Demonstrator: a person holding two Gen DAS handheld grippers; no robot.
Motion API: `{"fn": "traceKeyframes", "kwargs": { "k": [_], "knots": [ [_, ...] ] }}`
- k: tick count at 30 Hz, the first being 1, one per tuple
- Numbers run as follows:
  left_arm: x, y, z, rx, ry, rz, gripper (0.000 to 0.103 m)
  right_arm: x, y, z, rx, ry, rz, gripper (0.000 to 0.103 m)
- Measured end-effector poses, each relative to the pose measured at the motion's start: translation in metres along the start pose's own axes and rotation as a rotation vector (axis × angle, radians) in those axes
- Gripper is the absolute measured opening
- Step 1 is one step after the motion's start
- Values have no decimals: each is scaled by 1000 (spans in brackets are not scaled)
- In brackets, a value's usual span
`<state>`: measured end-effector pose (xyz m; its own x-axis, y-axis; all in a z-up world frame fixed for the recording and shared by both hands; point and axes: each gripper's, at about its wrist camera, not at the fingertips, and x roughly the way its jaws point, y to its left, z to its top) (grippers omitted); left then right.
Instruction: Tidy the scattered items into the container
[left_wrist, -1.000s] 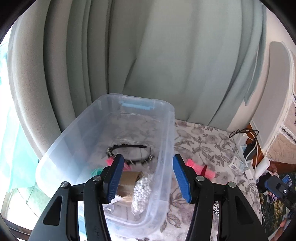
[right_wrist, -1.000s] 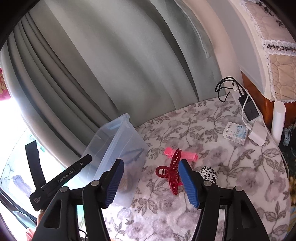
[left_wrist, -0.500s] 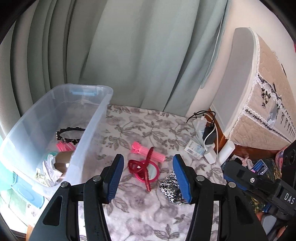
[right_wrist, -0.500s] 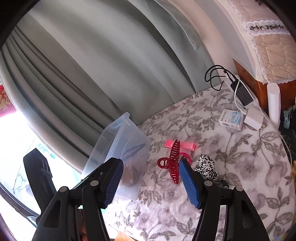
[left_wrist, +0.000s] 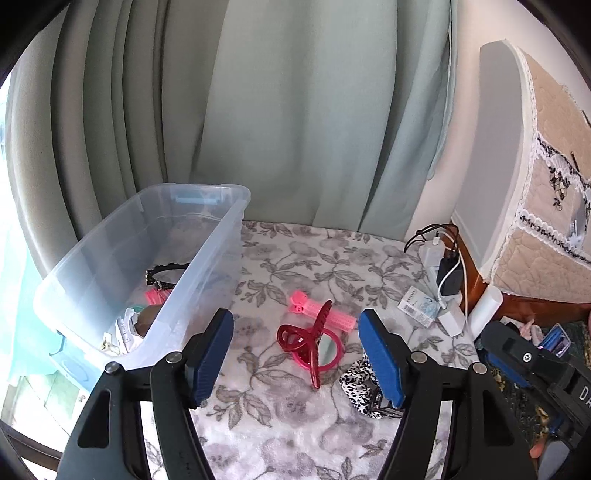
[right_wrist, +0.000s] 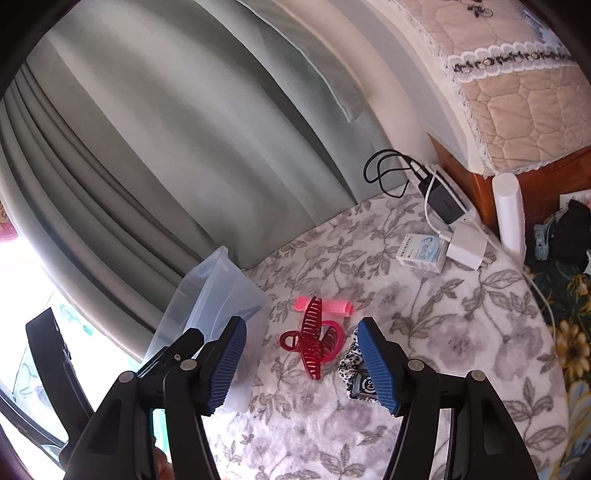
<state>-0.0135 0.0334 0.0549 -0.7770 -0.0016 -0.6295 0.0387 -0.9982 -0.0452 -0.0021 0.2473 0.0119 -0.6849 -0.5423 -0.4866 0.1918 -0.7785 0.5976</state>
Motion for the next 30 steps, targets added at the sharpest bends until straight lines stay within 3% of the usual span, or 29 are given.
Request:
{"fn": "traceKeyframes", "kwargs": {
  "k": [6,10,13,17,21,26,30],
  "knots": [
    [10,-14,-8,71,12,58,71,-4,-7,-2,-46,-63,82,76],
    [15,-14,-13,54,5,16,71,-11,-8,-3,-62,-138,66,77],
    [14,-9,-18,10,-42,-43,71,-11,-8,-5,-74,-175,29,78],
    [7,-2,-25,-30,-124,-189,71,-5,-11,-8,-78,-159,9,79],
    [6,-10,-26,30,-152,-177,71,1,-12,-12,-99,-127,-29,79],
    [17,-13,-28,101,-111,-204,71,3,-14,-18,-111,-89,-88,79],
    [26,-11,-34,141,-97,-167,71,6,-16,-27,-137,-38,-131,79]
  ]
}}
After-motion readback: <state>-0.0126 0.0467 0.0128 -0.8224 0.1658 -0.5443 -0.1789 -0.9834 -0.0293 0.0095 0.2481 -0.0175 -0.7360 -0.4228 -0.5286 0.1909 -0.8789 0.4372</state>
